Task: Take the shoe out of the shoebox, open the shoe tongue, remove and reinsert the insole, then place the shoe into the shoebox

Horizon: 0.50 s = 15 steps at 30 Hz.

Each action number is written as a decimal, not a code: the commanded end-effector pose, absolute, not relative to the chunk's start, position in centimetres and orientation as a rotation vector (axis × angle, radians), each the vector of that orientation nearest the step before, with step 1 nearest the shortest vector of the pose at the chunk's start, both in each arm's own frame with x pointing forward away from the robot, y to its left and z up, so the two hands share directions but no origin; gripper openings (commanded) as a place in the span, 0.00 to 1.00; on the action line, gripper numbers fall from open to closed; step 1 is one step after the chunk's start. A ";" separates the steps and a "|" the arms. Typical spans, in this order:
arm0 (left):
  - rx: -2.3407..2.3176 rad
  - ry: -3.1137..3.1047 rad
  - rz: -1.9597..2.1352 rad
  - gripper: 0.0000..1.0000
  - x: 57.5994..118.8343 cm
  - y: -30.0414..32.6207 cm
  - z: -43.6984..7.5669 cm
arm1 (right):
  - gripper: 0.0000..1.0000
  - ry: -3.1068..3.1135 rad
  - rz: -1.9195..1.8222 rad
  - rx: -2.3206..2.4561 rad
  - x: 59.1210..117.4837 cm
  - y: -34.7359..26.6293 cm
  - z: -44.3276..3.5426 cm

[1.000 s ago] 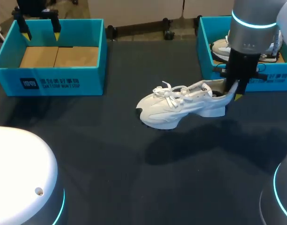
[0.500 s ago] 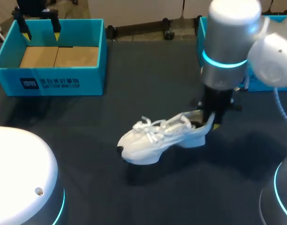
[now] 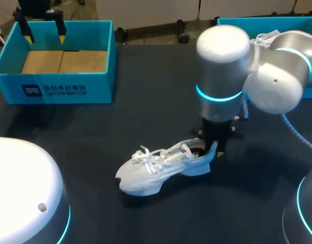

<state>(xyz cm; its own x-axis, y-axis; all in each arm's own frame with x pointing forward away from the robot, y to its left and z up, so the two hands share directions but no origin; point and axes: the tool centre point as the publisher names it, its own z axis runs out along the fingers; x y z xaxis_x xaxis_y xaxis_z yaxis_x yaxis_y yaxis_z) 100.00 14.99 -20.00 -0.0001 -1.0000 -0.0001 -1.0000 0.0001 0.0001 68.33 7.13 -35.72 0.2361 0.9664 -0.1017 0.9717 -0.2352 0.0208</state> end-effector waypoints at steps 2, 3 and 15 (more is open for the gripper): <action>-2.221 2.222 0.000 1.00 100.0 15.0 -20.0 | 0.00 1.877 -0.149 2.385 68.4 8.5 -36.7; -2.221 2.222 0.000 1.00 100.0 15.0 -20.0 | 0.00 1.875 -0.159 2.381 68.3 8.6 -36.9; -2.221 2.222 0.000 1.00 100.0 15.0 -20.0 | 0.00 1.793 -0.217 2.405 68.5 8.6 -37.8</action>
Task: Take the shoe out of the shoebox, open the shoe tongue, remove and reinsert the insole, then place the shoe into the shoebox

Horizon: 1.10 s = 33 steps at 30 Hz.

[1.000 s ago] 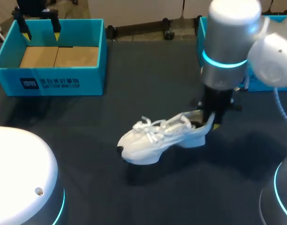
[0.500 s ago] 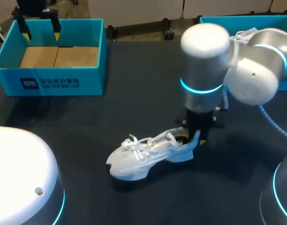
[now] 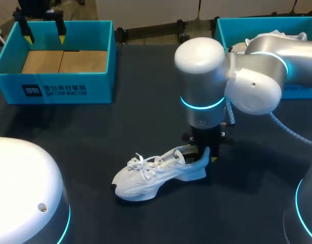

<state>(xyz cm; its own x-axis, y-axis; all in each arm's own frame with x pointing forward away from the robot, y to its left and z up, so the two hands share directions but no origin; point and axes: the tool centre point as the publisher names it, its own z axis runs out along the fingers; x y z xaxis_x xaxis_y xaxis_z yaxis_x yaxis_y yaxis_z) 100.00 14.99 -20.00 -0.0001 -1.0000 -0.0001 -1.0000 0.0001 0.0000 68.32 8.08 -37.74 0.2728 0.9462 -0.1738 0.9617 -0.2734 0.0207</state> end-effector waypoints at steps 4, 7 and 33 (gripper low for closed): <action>-2.221 2.222 0.000 1.00 100.0 15.0 -20.0 | 0.00 1.756 -0.238 2.418 68.9 8.5 -37.9; -2.221 2.222 0.000 1.00 100.0 15.0 -20.0 | 0.00 1.747 -0.240 2.416 69.2 8.6 -37.9; -2.221 2.222 0.000 1.00 100.0 15.0 -20.0 | 0.00 1.838 -0.284 2.341 69.0 8.6 -38.7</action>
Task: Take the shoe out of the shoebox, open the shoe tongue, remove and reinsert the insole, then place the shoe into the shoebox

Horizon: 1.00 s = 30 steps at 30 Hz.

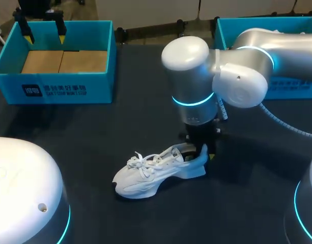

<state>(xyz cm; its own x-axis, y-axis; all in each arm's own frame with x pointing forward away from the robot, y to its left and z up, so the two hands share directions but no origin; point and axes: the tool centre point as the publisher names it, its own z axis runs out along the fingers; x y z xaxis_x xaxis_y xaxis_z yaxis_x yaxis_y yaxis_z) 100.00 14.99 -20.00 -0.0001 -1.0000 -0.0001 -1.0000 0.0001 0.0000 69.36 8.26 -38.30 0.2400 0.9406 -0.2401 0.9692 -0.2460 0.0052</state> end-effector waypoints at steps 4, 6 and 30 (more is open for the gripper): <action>-2.221 2.222 0.000 1.00 100.0 15.0 -20.0 | 0.12 1.868 -0.278 2.332 68.9 8.5 -38.9; -2.221 2.222 0.000 1.00 100.0 15.0 -20.0 | 0.33 1.874 -0.275 2.335 68.8 8.5 -38.9; -2.221 2.222 0.000 1.00 100.0 15.0 -20.0 | 1.00 2.466 0.117 2.266 68.9 5.5 -29.7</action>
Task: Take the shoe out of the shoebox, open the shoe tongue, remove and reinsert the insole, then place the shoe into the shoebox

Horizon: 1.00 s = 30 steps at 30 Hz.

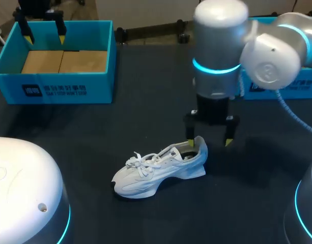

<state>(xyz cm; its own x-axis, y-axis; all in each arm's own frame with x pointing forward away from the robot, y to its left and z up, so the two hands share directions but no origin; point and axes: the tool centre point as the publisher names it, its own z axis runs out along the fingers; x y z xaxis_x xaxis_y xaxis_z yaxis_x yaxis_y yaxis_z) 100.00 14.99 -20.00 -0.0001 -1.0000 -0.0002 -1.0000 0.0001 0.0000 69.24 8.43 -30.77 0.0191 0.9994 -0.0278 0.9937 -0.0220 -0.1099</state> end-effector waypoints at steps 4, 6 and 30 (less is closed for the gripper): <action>-2.221 2.222 0.000 1.00 100.0 15.0 -20.0 | 1.00 -2.282 -0.195 -1.716 69.2 4.4 -29.7; -2.221 2.222 0.000 1.00 100.0 15.0 -20.0 | 1.00 -2.347 -0.255 -1.517 69.3 4.1 -30.0; -2.221 2.222 0.000 1.00 100.0 15.0 -20.0 | 1.00 -2.466 -0.941 -1.002 69.5 -3.2 -31.0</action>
